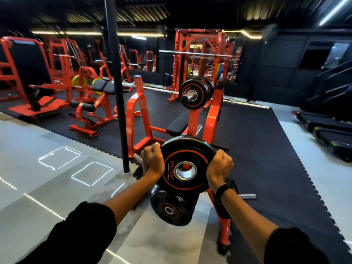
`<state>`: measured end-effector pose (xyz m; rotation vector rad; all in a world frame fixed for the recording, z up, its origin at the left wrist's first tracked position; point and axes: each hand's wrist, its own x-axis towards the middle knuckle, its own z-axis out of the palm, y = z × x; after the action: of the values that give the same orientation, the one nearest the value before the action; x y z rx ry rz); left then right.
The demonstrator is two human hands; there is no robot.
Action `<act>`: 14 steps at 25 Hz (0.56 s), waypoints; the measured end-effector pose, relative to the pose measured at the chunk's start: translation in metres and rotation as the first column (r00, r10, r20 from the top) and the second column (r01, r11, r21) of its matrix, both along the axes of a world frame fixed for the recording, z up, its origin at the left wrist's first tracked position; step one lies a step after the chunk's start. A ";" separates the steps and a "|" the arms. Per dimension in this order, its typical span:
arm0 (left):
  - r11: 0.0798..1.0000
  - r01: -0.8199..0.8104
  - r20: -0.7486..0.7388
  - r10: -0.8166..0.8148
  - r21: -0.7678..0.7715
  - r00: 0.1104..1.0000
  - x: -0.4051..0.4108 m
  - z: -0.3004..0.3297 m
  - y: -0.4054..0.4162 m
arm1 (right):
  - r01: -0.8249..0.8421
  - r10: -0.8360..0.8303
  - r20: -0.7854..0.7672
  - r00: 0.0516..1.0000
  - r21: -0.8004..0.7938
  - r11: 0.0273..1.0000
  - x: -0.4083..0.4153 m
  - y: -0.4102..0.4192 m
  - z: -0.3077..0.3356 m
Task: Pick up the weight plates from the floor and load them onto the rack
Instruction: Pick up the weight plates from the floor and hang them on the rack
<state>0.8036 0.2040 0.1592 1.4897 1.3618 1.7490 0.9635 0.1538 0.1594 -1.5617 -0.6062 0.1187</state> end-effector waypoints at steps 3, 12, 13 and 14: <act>0.996 0.034 -0.014 -0.036 -0.084 0.999 0.019 -0.036 0.087 | 0.003 -0.003 -0.024 1.000 -0.002 1.000 0.019 0.079 -0.039; 0.909 0.067 -0.083 -0.111 -0.411 0.990 0.067 -0.141 0.279 | 0.075 -0.098 -0.082 0.992 -0.248 0.966 0.063 0.265 -0.144; 0.901 0.079 -0.095 -0.131 -0.427 0.987 0.067 -0.151 0.291 | 0.076 -0.111 -0.108 0.988 -0.283 0.956 0.063 0.274 -0.154; 0.887 0.095 -0.094 -0.153 -0.452 0.984 0.067 -0.160 0.302 | 0.091 -0.136 -0.120 0.983 -0.323 0.942 0.062 0.281 -0.164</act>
<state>0.8708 0.5055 -0.0008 1.4042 1.5637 1.1716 1.0258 0.4343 -0.0045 -1.8777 -0.3959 0.2468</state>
